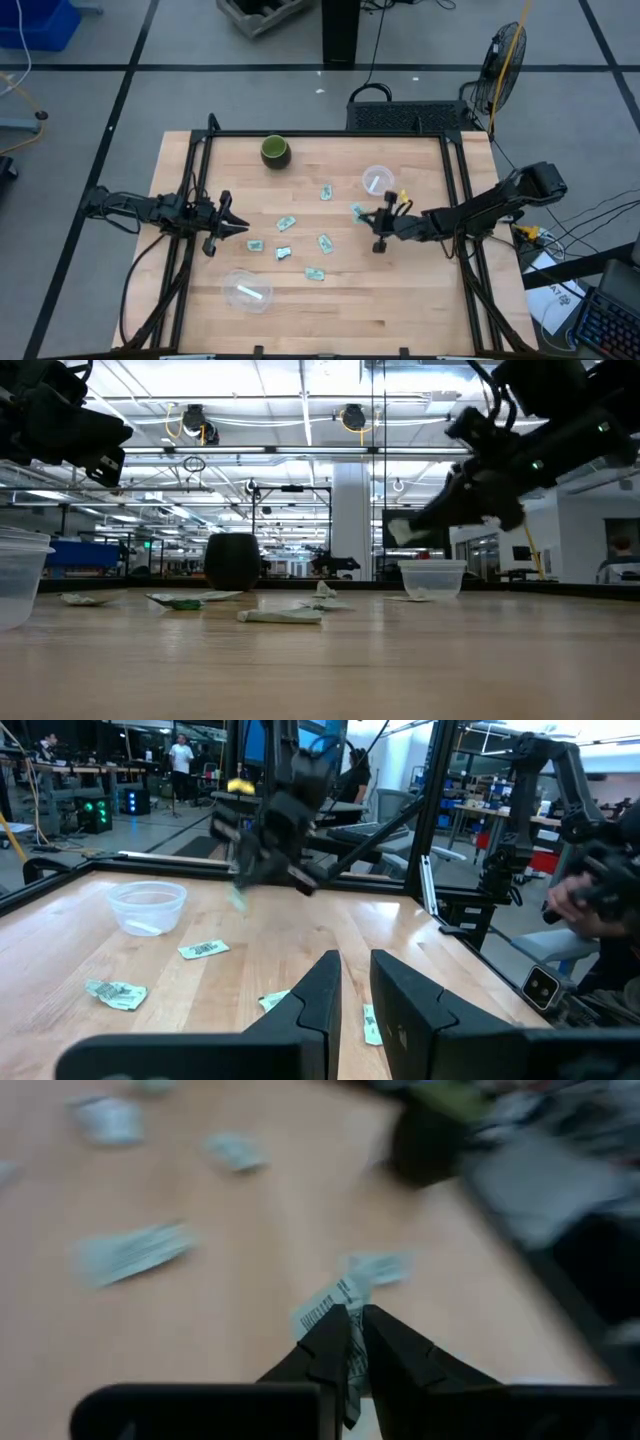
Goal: Pick and place items into bin
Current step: Put the green stevia packet into the top transparent bin
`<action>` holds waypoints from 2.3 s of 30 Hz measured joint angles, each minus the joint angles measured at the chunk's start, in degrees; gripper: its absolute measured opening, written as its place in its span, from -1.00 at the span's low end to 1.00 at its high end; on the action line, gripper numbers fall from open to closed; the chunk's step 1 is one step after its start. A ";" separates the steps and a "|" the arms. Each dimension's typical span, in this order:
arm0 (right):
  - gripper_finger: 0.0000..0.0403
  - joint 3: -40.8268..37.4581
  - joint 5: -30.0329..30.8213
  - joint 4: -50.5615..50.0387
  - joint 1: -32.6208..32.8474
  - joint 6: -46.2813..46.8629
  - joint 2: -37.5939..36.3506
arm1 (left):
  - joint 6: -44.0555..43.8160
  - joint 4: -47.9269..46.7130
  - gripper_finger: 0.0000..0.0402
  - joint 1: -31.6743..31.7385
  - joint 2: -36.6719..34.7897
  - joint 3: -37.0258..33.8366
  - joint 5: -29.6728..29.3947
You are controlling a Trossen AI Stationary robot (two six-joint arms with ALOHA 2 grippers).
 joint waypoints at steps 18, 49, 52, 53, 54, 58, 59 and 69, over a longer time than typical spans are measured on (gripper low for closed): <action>-0.91 0.11 4.21 -1.42 -20.52 4.84 -6.17 | 0.00 0.00 -0.70 -0.02 0.00 0.00 0.02; -0.84 0.11 -14.23 -16.01 -30.47 21.97 -4.09 | 0.00 -0.08 -0.70 0.00 -0.02 0.00 0.02; -0.79 0.11 -15.42 -17.02 -30.53 23.18 -4.09 | 0.00 -0.09 -0.70 0.00 -0.02 0.00 0.02; -0.76 0.11 -15.43 -17.46 -30.60 23.21 -4.09 | 0.00 -0.09 -0.70 0.00 -0.02 0.00 0.02; -0.74 0.11 -15.44 -17.79 -30.67 23.21 -4.09 | 0.00 -0.09 -0.70 0.00 -0.02 0.00 0.02; -0.61 0.11 -15.44 -17.61 -30.73 23.21 -4.09 | 0.00 -0.09 -0.70 0.00 -0.02 0.00 0.02; -0.58 0.11 -15.42 -17.47 -30.67 23.15 -4.09 | 0.00 -0.09 -0.70 0.00 -0.02 0.00 0.02; -0.45 0.11 -18.17 -7.35 -25.84 12.16 -4.11 | 0.00 -0.09 -0.70 -0.02 -0.02 0.00 0.02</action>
